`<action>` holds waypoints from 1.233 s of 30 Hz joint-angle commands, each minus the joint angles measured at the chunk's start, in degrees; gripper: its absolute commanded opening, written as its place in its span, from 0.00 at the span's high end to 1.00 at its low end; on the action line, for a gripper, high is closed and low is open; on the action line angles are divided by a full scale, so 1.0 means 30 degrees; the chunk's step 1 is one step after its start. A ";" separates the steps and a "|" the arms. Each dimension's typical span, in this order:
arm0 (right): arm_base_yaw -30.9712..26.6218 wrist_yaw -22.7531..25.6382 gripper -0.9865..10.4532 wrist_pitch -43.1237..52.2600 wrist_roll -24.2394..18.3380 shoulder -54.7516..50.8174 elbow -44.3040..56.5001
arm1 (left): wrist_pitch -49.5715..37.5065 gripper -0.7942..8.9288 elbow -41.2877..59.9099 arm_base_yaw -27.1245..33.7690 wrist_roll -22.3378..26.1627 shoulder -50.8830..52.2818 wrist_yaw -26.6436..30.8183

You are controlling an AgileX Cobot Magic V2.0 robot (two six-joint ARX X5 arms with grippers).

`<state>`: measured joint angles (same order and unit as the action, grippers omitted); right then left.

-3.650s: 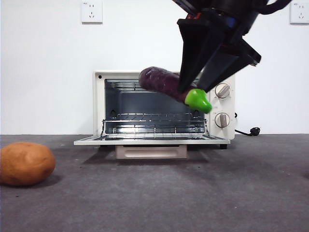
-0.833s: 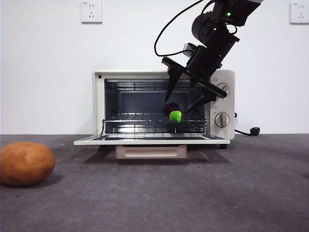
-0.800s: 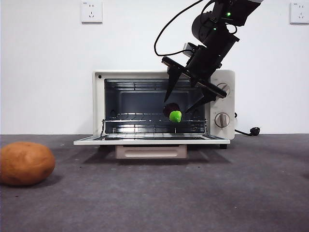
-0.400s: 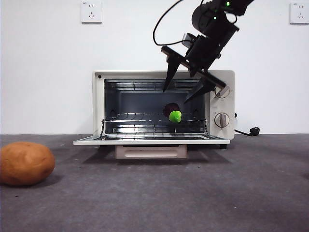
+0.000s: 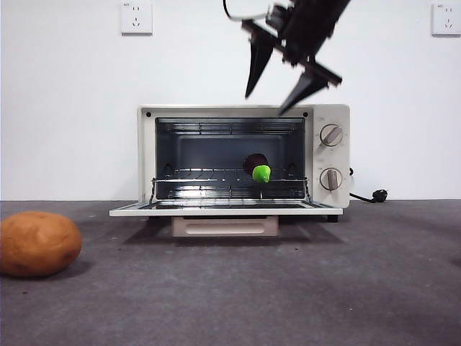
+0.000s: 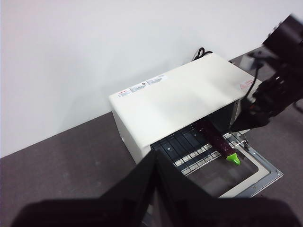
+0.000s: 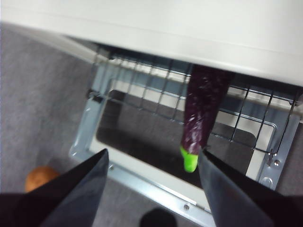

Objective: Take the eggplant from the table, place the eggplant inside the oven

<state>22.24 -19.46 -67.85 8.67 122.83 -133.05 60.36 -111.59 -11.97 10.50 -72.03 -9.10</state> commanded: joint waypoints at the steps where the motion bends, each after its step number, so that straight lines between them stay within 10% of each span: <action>1: 0.0233 -0.0036 0.63 -0.1064 -0.0874 -0.0036 -0.1953 | -0.0138 0.92 0.0168 -0.0044 0.0226 -0.0007 0.0044; 19: 0.0350 0.0692 0.63 -0.3585 -0.0044 -0.2441 -1.5358 | -0.0517 0.92 0.0168 -0.0044 0.0189 -0.0044 0.0036; 37: 0.0350 0.3235 0.64 -0.3585 -0.0466 -0.8240 -1.6968 | -0.0597 0.92 0.0168 -0.0044 0.0058 -0.0044 -0.0022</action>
<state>23.20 -10.20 -77.47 7.68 97.78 -180.16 59.09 -111.59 -11.97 10.48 -72.16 -9.13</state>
